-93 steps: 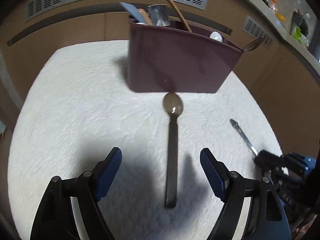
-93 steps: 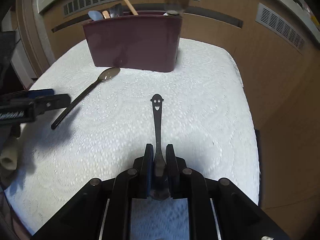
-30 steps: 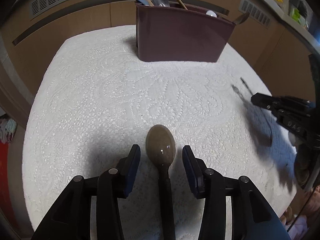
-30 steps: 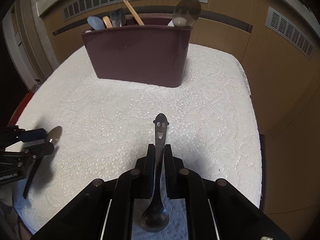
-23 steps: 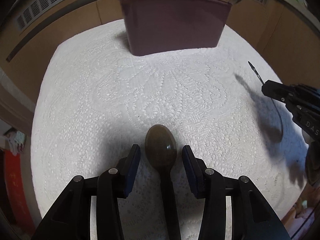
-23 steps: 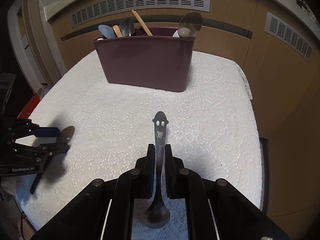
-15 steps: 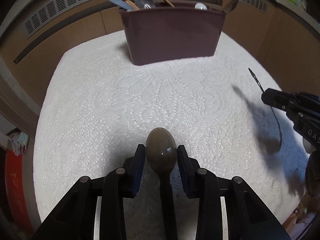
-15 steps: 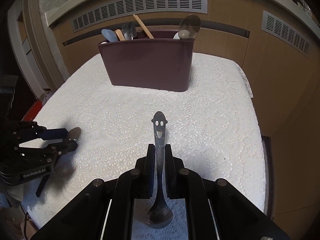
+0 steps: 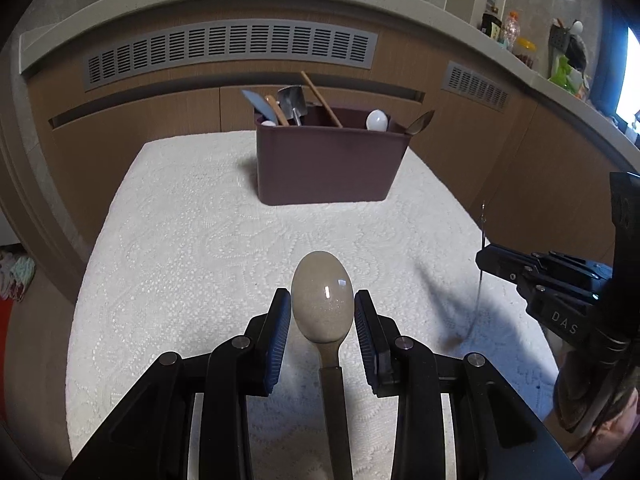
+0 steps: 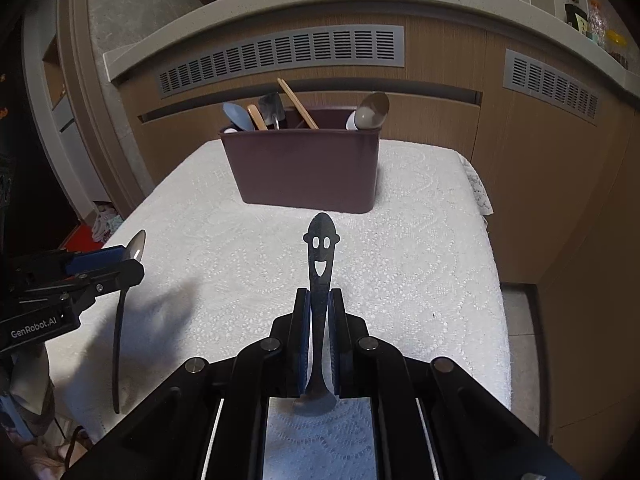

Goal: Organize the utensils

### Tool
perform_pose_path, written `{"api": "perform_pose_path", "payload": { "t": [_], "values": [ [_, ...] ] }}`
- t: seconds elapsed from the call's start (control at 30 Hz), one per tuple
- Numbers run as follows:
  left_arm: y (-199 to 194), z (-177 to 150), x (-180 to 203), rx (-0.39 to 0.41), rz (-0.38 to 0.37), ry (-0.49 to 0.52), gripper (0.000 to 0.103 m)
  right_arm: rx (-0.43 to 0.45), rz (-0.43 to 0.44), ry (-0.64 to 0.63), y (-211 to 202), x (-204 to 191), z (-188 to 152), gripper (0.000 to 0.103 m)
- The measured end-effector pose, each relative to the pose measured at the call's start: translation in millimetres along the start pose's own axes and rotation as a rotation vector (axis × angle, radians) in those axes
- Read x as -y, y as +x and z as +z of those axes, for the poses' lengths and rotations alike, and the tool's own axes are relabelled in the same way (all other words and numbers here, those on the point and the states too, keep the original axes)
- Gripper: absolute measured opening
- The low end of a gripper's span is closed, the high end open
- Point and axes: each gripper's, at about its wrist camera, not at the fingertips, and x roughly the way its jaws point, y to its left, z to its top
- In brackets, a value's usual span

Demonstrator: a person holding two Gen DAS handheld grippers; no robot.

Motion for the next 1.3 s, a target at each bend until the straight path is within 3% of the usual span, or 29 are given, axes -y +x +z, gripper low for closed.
{"api": "perform_pose_path", "payload": {
  "t": [0.3,0.5,0.57,0.7,0.9,1.0,1.13,1.17,1.3],
  "values": [
    [-17.7,5.9,0.6,0.049,0.003,0.001,0.034,0.054,-0.001,-0.015,-18.5,-7.3,7.7,0.004],
    [-16.1,7.0,-9.4,0.051,0.036,-0.025,0.034,0.034,-0.062,-0.021,-15.4,7.2,5.4,0.005],
    [-13.9,6.7,-15.4,0.054,0.044,-0.043,0.034,0.016,-0.087,0.013,-12.1,21.6,1.4,0.010],
    [-5.7,5.2,-24.9,0.053,0.046,-0.069,0.034,-0.074,-0.160,0.111,16.9,50.6,-7.5,0.035],
    [2.7,3.7,-34.1,0.045,0.044,-0.087,0.034,-0.206,-0.151,0.276,74.2,70.3,-5.8,0.035],
    [1.3,1.4,-38.5,0.044,0.038,-0.096,0.034,-0.236,-0.085,0.262,70.8,59.1,-11.8,0.035],
    [1.6,1.8,-42.9,0.058,0.021,-0.113,0.034,-0.198,-0.109,0.113,36.4,18.0,-34.3,0.038],
    [2.1,2.1,-42.7,0.062,0.015,-0.114,0.034,-0.197,-0.114,0.122,31.9,9.8,-40.2,0.043],
    [2.9,0.6,-42.6,0.069,0.011,-0.112,0.034,-0.193,-0.145,0.153,41.8,-16.1,-45.7,0.044]
  ]
}}
